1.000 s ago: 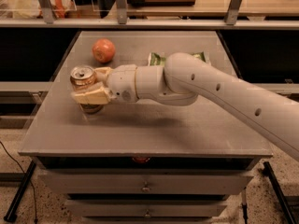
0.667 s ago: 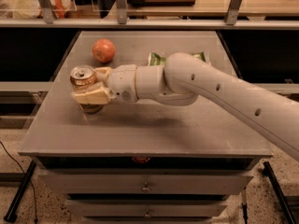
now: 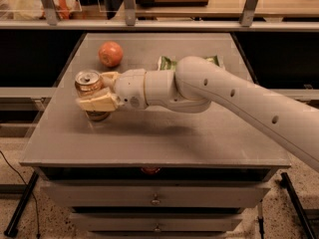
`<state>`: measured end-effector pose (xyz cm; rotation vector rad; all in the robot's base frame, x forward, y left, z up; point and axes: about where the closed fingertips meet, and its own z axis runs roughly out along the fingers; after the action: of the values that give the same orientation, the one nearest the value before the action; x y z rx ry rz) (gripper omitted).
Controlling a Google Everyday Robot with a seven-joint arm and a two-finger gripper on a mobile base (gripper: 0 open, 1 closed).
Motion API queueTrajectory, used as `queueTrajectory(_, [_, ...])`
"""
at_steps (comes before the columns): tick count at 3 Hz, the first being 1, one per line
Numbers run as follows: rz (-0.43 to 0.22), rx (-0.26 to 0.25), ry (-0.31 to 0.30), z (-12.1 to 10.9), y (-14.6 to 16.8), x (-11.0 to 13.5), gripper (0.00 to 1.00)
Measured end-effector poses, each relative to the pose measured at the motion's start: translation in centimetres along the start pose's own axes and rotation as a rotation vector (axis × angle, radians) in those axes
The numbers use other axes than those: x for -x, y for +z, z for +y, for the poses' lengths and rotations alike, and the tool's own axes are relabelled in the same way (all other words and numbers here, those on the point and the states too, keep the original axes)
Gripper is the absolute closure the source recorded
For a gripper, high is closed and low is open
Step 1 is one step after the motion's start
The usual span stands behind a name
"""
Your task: Knock orange can over
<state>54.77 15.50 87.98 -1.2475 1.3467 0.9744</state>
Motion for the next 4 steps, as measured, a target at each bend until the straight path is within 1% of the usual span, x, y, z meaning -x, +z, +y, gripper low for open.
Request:
queueTrajectory(2, [0.0, 0.0, 0.0, 0.01, 0.01, 0.01, 0.36])
queueTrajectory(3, [-0.001, 0.004, -0.001, 0.15, 0.19, 0.09, 0.15])
queueTrajectory(4, [-0.001, 0.008, -0.002, 0.29, 0.37, 0.18, 0.0])
